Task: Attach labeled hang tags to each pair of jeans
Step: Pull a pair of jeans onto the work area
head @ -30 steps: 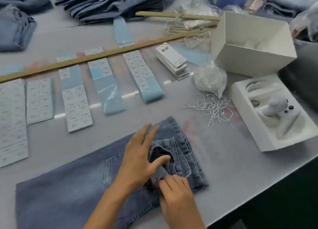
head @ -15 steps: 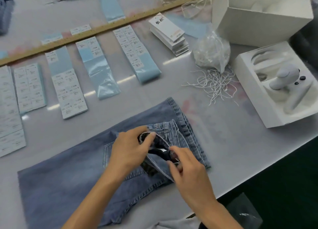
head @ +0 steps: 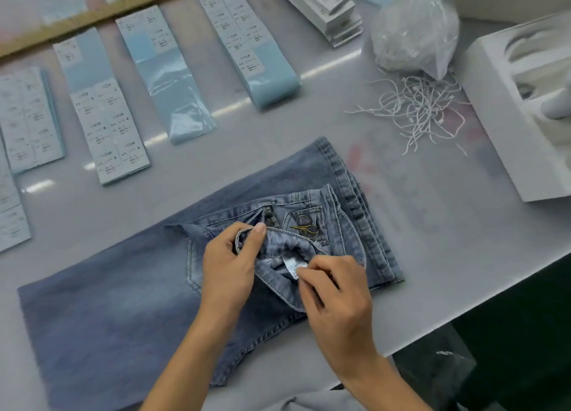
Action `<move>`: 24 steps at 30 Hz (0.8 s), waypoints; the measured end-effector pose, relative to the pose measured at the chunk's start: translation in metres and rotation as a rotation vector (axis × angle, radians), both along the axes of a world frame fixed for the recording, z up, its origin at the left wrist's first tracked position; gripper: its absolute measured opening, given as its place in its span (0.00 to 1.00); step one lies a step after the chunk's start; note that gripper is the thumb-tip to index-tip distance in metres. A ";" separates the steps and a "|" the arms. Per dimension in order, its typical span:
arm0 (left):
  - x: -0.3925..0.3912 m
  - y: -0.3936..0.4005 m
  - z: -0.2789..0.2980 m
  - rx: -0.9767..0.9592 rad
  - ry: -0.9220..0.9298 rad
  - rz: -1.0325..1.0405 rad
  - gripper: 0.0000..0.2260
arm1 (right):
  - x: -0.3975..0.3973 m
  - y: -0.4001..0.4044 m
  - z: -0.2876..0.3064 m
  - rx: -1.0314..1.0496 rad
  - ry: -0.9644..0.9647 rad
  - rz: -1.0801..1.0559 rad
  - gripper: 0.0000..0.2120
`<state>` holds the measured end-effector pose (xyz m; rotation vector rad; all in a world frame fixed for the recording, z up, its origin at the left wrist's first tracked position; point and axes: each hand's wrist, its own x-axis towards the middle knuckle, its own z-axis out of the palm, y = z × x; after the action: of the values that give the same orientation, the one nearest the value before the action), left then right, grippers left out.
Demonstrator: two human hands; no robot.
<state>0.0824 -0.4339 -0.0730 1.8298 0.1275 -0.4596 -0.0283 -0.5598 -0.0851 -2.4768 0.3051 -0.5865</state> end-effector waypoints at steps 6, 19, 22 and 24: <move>-0.003 -0.001 -0.010 0.000 -0.047 0.027 0.13 | -0.007 0.007 -0.012 -0.051 -0.063 0.003 0.02; 0.004 -0.012 0.007 0.007 -0.066 0.014 0.16 | -0.007 0.002 -0.003 0.063 -0.022 -0.031 0.08; 0.030 -0.042 0.038 0.272 -0.333 -0.193 0.20 | -0.008 -0.016 0.009 0.175 0.033 0.000 0.18; 0.048 -0.071 0.053 0.411 -0.562 -0.243 0.18 | -0.003 -0.035 0.009 0.187 0.119 -0.056 0.19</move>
<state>0.1304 -0.5047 -0.0203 2.3241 -0.4173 -0.0689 -0.0314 -0.5945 -0.0759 -2.3321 0.4556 -0.4137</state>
